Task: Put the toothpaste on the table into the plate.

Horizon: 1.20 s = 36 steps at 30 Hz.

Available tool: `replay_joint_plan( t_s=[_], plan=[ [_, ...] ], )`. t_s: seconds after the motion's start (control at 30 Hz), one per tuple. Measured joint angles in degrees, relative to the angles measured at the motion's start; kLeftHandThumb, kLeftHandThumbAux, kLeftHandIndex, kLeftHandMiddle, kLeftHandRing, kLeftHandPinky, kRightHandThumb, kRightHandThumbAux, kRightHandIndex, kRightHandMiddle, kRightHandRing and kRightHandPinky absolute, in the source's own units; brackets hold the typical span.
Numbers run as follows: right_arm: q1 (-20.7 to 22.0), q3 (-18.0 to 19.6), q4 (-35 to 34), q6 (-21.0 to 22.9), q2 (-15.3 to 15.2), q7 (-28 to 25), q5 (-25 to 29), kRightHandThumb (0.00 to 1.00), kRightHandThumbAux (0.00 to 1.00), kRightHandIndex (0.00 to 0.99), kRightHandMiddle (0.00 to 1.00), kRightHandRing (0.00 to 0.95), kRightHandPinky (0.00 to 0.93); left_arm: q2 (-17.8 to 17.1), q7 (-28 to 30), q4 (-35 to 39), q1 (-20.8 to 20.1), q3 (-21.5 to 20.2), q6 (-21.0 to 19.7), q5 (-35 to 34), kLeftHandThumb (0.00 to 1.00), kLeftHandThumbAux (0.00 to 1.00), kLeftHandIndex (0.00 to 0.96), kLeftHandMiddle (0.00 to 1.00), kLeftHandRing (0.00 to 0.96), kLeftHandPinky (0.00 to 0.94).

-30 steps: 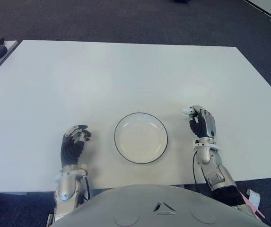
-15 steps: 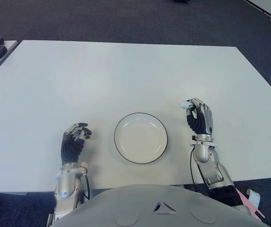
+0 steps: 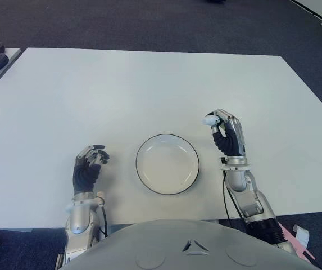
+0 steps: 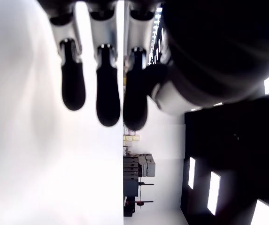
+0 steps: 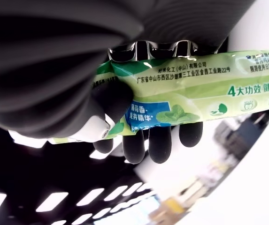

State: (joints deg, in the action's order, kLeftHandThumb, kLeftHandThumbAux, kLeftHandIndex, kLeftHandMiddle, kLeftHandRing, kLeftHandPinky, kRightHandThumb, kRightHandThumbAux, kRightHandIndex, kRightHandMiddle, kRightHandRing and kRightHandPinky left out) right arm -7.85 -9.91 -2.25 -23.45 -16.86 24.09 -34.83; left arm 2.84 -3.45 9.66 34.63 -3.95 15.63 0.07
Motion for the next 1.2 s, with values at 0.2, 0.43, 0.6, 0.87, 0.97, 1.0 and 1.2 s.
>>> replay_joint_plan(
  t_s=[0.2, 0.43, 0.6, 0.87, 0.97, 1.0, 1.2],
  plan=[
    [1.4, -1.3, 0.7, -3.4, -0.1, -1.2, -0.5, 1.0, 0.659, 0.459, 0.476, 0.462, 0.481, 0.0, 0.0, -0.6, 0.0, 0.1, 0.5, 0.0, 0.705, 0.72, 0.432, 0.581, 0.554, 0.519],
    [2.1, -3.7, 1.6, -7.5, -2.8, -7.5, 0.3, 1.0, 0.66, 0.491, 0.48, 0.455, 0.444, 0.0, 0.0, -0.6, -0.2, 0.2, 0.5, 0.0, 0.705, 0.719, 0.433, 0.583, 0.555, 0.524],
    [2.2, -5.3, 1.8, -9.4, -4.7, -12.8, 1.1, 1.0, 0.661, 0.496, 0.467, 0.45, 0.444, 0.0, 0.0, -0.6, -0.2, 0.2, 0.5, 0.1, 0.705, 0.719, 0.433, 0.582, 0.557, 0.526],
    [2.5, -7.1, 1.5, -9.8, -6.0, -19.2, 1.3, 1.0, 0.661, 0.495, 0.445, 0.466, 0.454, 0.0, 0.0, -0.7, -0.2, 0.3, 0.8, -0.1, 0.705, 0.72, 0.432, 0.579, 0.556, 0.522],
    [2.5, -7.6, 1.0, -9.3, -6.0, -21.4, 1.2, 1.0, 0.661, 0.494, 0.439, 0.471, 0.453, 0.1, 0.0, -0.7, -0.2, 0.3, 1.0, -0.1, 0.704, 0.72, 0.432, 0.579, 0.554, 0.519],
    [2.5, -7.8, 0.8, -9.1, -6.0, -22.1, 1.2, 1.0, 0.662, 0.489, 0.435, 0.472, 0.463, 0.1, 0.0, -0.7, -0.2, 0.3, 1.0, 0.0, 0.704, 0.72, 0.432, 0.578, 0.553, 0.52],
    [2.6, -8.6, 0.1, -8.0, -5.8, -24.0, 0.4, 1.0, 0.663, 0.463, 0.421, 0.486, 0.479, 0.2, 0.0, -0.9, -0.2, 0.3, 1.3, 0.0, 0.704, 0.719, 0.432, 0.576, 0.553, 0.521]
  ],
)
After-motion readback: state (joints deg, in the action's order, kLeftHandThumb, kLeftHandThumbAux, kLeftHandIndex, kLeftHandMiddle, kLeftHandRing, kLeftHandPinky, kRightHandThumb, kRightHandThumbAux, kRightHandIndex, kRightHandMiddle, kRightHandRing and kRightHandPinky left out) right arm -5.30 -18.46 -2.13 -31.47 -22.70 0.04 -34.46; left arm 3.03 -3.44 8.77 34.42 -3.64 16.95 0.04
